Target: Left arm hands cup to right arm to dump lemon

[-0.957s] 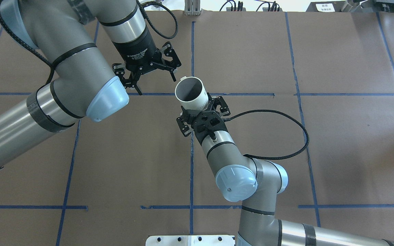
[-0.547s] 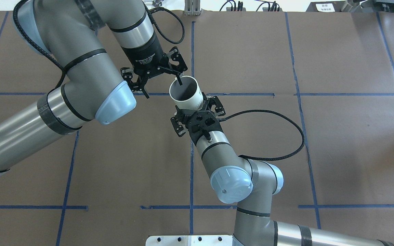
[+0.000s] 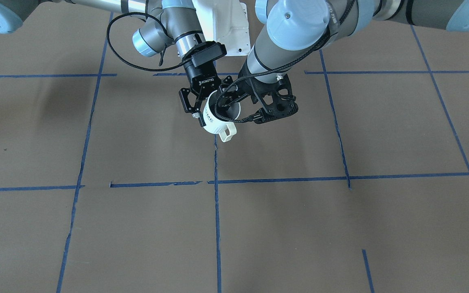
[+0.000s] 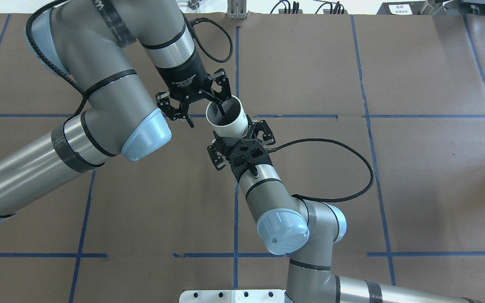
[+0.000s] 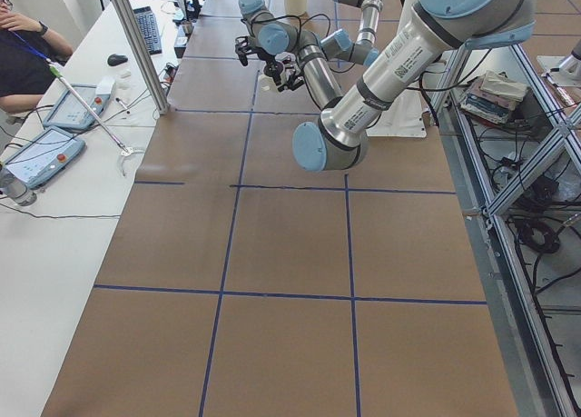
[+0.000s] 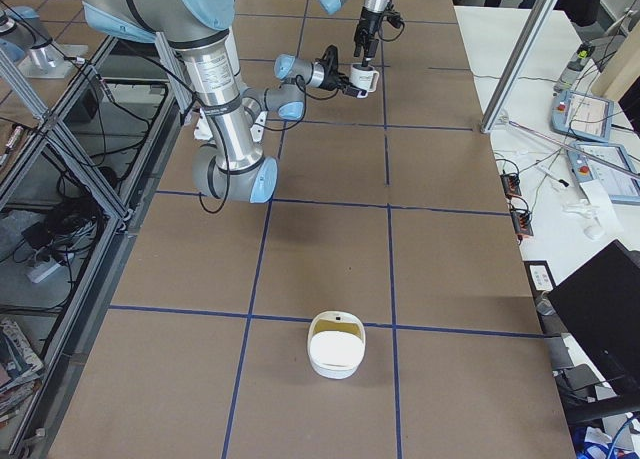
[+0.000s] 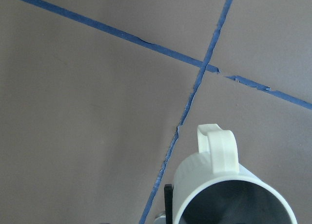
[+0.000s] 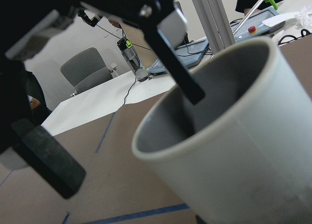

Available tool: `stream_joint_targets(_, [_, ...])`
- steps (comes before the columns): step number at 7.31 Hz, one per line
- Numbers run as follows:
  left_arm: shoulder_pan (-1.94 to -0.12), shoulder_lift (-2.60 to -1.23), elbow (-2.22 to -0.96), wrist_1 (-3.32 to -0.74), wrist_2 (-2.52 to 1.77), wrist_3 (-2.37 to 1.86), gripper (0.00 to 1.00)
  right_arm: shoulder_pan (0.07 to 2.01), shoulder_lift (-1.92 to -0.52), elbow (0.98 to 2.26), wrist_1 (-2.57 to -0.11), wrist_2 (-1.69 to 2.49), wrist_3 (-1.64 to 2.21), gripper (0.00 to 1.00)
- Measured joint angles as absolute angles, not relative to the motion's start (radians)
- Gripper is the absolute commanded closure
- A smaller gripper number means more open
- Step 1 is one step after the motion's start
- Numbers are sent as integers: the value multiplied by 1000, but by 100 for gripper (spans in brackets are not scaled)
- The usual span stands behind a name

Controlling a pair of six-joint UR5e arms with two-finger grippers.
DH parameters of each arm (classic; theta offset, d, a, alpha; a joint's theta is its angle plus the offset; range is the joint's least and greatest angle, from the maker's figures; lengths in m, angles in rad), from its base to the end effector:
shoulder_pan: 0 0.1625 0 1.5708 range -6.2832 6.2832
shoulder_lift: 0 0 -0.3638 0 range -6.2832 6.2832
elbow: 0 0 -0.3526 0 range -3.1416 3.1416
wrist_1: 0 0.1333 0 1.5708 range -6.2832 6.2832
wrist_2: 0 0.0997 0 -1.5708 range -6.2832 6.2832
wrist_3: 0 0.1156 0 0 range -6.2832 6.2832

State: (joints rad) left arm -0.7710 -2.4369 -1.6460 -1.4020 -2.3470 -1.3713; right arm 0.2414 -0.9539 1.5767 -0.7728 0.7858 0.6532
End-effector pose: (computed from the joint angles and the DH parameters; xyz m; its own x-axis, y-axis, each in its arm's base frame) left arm 0.4037 -0.4652 0.1026 0.5325 -0.3202 -0.7835 0.0419 0.9345 -0.3535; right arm -0.5240 -0.3504 0.1672 0.7614 -0.3911 0.5170 -0.4000 0.3443 0.8494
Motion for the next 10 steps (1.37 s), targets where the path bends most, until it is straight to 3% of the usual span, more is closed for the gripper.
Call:
stream_joint_targets(1, [-768, -2435, -1646, -1411, -2347, -1370, 52, 241, -949, 1577, -770, 786, 653, 63])
stream_joint_targets(2, [-765, -2435, -1646, -1416, -2347, -1370, 62, 241, -943, 1577, -769, 785, 654, 63])
stream_joint_targets(10, [-758, -2423, -1651, -1418, -2347, -1364, 63, 241, -945, 1574, -772, 787, 657, 63])
